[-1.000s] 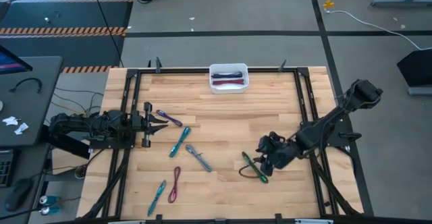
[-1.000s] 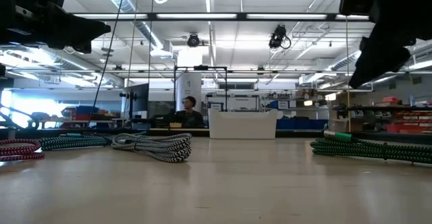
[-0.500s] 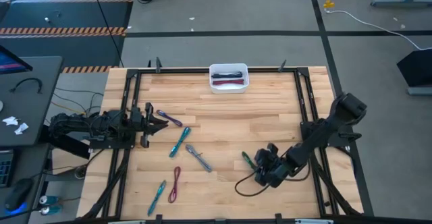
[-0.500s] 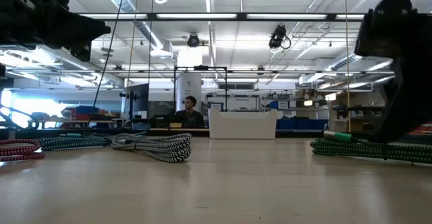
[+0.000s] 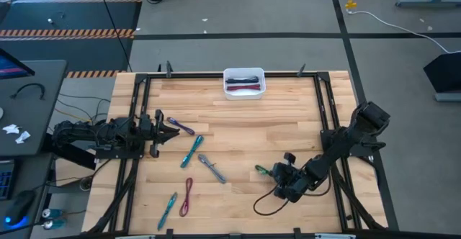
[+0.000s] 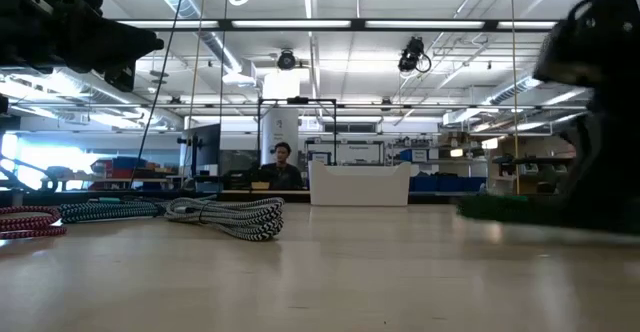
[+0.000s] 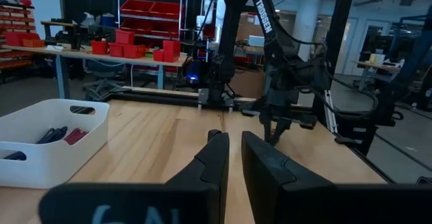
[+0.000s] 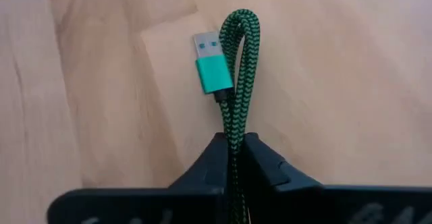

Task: Pick and place USB-C Cables
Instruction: Put the green charger cable into the white bin, then put the violet charger cable into the white bin

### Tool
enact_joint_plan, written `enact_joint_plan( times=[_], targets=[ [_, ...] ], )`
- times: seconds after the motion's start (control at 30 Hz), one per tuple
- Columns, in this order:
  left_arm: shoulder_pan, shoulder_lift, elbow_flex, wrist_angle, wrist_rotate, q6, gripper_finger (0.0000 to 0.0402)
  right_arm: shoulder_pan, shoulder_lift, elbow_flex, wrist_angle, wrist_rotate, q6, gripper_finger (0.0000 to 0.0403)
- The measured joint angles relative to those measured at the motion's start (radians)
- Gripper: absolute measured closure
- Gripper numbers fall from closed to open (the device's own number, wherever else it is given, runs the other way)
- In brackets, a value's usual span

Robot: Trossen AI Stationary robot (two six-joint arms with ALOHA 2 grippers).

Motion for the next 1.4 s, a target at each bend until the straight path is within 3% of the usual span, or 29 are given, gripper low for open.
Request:
enact_joint_plan(
  times=[0.13, 0.2, 0.4, 0.57, 0.7, 0.9, 1.1, 1.27, 1.4],
  targets=[
    [0.0, 0.0, 0.0, 0.0, 0.0, -0.024, 0.0356, -0.154, -0.122, 0.002, 0.019, 0.025, -0.281, 0.0375],
    [0.0, 0.0, 0.0, 0.0, 0.0, -0.025, 0.0356, -0.269, -0.179, 0.001, 0.056, -0.022, -0.485, 0.0373],
    [0.0, 0.0, 0.0, 0.0, 0.0, -0.025, 0.0358, -0.716, -0.264, 0.005, 0.337, -0.402, -1.079, 0.0379],
    [0.0, 0.0, 0.0, 0.002, -0.001, -0.025, 0.036, -1.064, -0.203, 0.155, 0.298, -0.622, -1.312, 0.0379],
    [0.0, 0.0, 0.0, 0.039, -0.001, 0.017, 0.0362, -1.243, -0.053, 0.372, 0.142, -0.733, -1.47, 0.0379],
    [0.001, 0.0, 0.0, 0.055, -0.001, 0.044, 0.0362, -1.382, 0.222, 0.72, -0.17, -0.8, -1.605, 0.0378],
    [0.001, 0.0, 0.0, 0.053, -0.001, 0.045, 0.0367, -1.413, 0.428, 0.962, -0.373, -0.799, -1.637, 0.0352],
    [0.002, 0.0, 0.0, 0.049, -0.029, 0.051, 0.0366, -1.408, 0.509, 1.079, -0.468, -0.794, -1.679, 0.0309],
    [0.003, 0.0, 0.0, -0.007, -0.097, 0.062, 0.0369, -1.396, 0.494, 1.115, -0.516, -0.775, -1.676, 0.0278]
  ],
)
